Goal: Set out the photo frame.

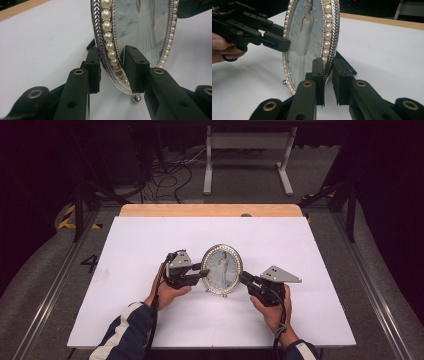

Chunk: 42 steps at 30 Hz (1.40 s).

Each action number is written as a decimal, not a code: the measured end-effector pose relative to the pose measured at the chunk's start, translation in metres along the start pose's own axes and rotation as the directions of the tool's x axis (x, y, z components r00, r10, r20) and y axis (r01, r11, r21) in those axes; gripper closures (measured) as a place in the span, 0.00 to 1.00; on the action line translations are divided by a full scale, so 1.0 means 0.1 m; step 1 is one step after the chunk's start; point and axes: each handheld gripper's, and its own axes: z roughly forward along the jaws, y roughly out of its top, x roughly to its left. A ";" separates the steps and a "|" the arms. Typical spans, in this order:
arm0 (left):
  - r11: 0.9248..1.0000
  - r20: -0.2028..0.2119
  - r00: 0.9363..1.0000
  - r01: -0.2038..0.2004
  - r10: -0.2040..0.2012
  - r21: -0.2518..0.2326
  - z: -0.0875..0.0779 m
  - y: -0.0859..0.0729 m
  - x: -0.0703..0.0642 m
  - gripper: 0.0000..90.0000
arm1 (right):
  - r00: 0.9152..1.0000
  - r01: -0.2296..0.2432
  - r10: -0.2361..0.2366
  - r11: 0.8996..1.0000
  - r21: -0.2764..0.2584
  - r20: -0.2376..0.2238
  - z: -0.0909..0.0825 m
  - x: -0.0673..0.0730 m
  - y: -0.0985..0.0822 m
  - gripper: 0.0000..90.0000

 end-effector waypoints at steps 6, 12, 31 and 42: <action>1.000 -0.001 1.000 -0.008 0.008 0.006 -0.01 0.00 -0.03 0.74 | 1.000 -0.014 0.014 1.000 -0.001 0.005 0.02 -0.03 0.00 0.89; 1.000 -0.006 1.000 0.002 -0.002 0.005 -0.01 -0.01 -0.06 0.74 | 1.000 -0.014 0.014 1.000 -0.002 0.015 0.03 -0.06 0.02 0.89; 1.000 -0.015 1.000 0.019 -0.019 -0.002 -0.03 -0.03 -0.14 0.75 | 1.000 -0.008 0.008 1.000 0.004 0.013 0.06 -0.09 0.04 0.88; 1.000 -0.019 1.000 0.014 -0.014 -0.003 -0.06 -0.05 -0.18 0.75 | 1.000 0.005 -0.005 1.000 0.005 0.022 0.08 -0.09 0.04 0.87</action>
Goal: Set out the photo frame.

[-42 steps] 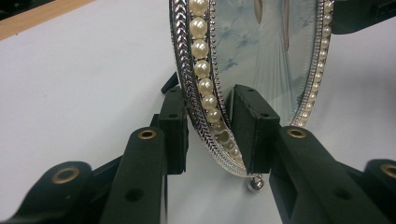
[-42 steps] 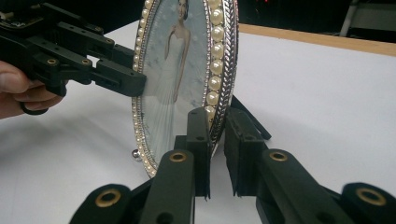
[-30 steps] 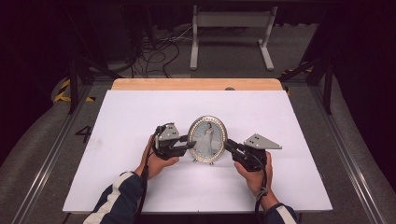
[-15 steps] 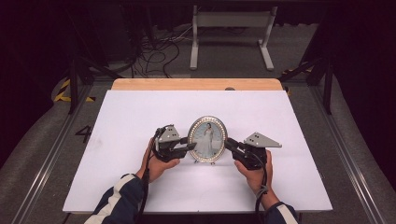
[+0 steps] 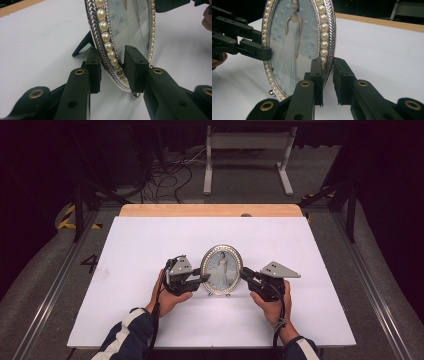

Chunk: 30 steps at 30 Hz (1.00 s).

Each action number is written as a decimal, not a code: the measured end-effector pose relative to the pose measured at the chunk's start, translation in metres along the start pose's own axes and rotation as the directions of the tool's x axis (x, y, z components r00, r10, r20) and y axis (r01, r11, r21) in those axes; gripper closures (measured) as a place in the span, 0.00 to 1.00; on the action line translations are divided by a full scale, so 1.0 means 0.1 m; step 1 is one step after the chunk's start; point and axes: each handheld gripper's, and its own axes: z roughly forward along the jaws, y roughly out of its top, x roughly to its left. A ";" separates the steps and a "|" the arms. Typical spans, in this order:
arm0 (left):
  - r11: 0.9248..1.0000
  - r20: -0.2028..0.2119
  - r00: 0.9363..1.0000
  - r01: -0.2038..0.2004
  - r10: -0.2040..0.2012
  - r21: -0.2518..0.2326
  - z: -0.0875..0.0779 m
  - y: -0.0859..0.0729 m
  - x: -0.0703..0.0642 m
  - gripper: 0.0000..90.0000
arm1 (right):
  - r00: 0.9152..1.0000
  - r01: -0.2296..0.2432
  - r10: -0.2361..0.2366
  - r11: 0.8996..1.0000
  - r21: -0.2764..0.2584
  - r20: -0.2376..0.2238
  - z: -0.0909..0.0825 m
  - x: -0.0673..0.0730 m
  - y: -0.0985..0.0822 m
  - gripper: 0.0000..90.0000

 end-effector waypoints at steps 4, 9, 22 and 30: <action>1.000 -0.009 1.000 -0.016 0.016 0.008 0.00 0.00 -0.01 0.74 | 1.000 0.008 -0.008 1.000 0.004 0.000 0.00 0.00 -0.01 0.88; 1.000 -0.007 1.000 -0.013 0.013 0.006 0.00 -0.01 -0.01 0.74 | 1.000 0.021 -0.021 1.000 0.009 0.004 0.00 0.01 -0.02 0.88; 0.999 -0.041 0.998 -0.048 0.048 0.012 0.00 -0.02 -0.03 0.71 | 0.999 0.052 -0.052 0.998 0.036 -0.002 0.01 0.02 -0.08 0.88; 0.997 -0.054 0.996 -0.070 0.071 0.026 -0.06 -0.04 -0.01 0.66 | 0.997 0.081 -0.080 0.995 0.063 -0.019 0.02 0.06 -0.11 0.87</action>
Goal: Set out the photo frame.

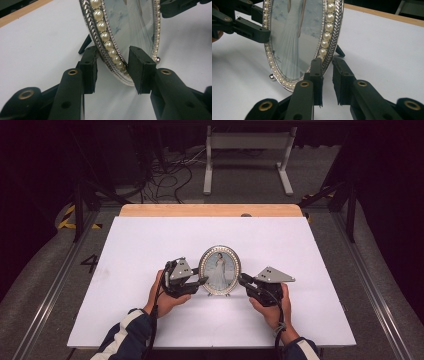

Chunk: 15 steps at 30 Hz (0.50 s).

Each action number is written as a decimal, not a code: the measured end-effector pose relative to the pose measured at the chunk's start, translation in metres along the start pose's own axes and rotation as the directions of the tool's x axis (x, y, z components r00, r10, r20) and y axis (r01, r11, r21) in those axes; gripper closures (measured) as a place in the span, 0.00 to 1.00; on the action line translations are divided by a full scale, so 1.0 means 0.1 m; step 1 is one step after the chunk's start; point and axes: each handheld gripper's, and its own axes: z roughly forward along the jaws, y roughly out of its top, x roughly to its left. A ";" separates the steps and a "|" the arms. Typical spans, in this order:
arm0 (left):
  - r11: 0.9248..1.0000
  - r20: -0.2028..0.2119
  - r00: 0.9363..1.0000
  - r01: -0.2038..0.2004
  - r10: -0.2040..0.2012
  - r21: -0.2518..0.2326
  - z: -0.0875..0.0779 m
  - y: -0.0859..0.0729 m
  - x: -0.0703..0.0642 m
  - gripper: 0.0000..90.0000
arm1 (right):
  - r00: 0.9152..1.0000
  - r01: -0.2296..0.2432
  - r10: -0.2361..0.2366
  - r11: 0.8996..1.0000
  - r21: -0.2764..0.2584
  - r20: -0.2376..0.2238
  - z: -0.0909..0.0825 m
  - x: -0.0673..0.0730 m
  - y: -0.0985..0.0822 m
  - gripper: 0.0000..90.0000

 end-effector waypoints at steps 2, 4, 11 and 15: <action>1.000 0.007 1.000 0.000 0.000 -0.004 -0.02 -0.01 0.02 0.65 | 1.000 0.006 -0.006 1.000 0.002 -0.002 0.00 0.00 0.00 0.86; 1.000 0.006 1.000 -0.003 0.003 -0.004 -0.04 -0.02 0.02 0.65 | 1.000 0.006 -0.006 1.000 0.003 -0.005 0.00 0.00 -0.01 0.86; 1.000 -0.015 1.000 -0.012 0.012 0.005 -0.06 -0.05 0.02 0.69 | 1.000 0.012 -0.012 1.000 0.021 -0.008 0.01 -0.01 -0.03 0.83; 1.000 -0.020 1.000 -0.012 0.012 0.002 -0.06 -0.05 0.02 0.67 | 1.000 0.019 -0.018 1.000 0.025 -0.012 0.03 0.00 -0.03 0.83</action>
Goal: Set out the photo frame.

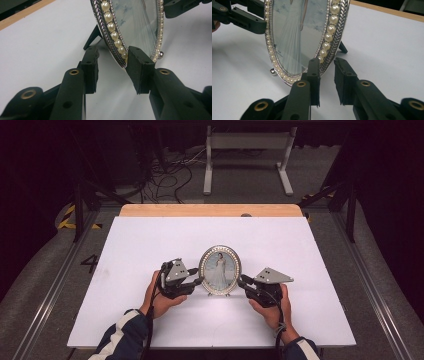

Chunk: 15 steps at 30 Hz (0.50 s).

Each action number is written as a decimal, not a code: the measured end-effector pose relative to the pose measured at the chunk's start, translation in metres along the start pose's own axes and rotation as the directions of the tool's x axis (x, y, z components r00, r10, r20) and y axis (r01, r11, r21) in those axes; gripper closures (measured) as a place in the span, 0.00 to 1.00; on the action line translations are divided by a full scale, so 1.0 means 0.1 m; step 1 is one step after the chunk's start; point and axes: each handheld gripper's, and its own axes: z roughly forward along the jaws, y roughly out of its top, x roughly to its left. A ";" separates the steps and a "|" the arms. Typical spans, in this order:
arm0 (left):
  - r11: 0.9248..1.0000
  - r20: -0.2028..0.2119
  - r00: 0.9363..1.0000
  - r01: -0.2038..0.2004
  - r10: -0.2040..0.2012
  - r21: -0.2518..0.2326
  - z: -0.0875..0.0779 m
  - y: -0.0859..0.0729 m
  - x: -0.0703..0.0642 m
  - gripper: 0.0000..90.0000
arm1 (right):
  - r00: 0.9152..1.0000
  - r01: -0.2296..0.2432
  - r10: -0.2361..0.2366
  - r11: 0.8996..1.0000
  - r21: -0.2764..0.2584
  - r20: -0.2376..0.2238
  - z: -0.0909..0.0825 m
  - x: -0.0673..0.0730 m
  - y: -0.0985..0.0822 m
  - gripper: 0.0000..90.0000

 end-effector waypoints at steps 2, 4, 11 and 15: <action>1.000 -0.001 1.000 0.002 -0.002 0.002 0.00 0.00 0.00 0.66 | 1.000 0.007 -0.007 1.000 0.005 -0.005 0.00 0.01 0.00 0.83; 1.000 -0.006 1.000 0.003 -0.003 0.003 0.00 0.00 -0.01 0.65 | 1.000 0.015 -0.015 1.000 0.007 -0.004 0.00 0.01 0.00 0.82; 1.000 -0.033 0.999 -0.029 0.029 0.013 -0.03 -0.01 -0.03 0.57 | 0.996 0.085 -0.086 0.996 0.026 0.018 -0.02 0.04 0.02 0.75; 0.997 -0.049 0.996 -0.075 0.077 0.032 -0.07 -0.04 -0.07 0.52 | 0.993 0.113 -0.114 0.992 0.047 0.011 -0.01 0.06 0.03 0.66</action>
